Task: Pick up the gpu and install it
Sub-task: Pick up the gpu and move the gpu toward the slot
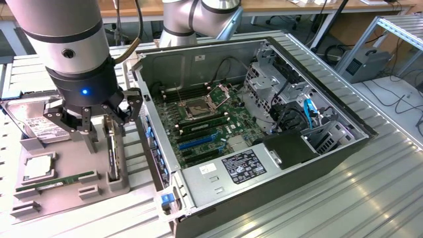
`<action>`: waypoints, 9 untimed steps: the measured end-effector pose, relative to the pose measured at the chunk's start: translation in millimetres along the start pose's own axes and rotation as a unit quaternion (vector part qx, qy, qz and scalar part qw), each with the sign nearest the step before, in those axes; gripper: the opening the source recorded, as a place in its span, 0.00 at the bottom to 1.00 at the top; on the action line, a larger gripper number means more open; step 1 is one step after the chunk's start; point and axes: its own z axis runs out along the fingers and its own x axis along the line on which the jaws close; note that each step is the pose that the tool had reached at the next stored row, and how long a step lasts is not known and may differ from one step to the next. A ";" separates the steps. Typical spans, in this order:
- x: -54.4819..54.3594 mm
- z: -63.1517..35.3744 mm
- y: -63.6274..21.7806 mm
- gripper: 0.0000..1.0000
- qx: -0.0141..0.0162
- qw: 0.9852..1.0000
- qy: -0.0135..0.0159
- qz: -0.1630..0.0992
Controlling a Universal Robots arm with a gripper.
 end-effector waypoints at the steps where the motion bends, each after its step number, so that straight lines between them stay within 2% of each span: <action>1: 0.0 0.7 0.0 0.54 0.000 1.000 0.000 0.000; 9: -0.7 5.8 1.8 0.54 0.000 1.000 0.000 0.000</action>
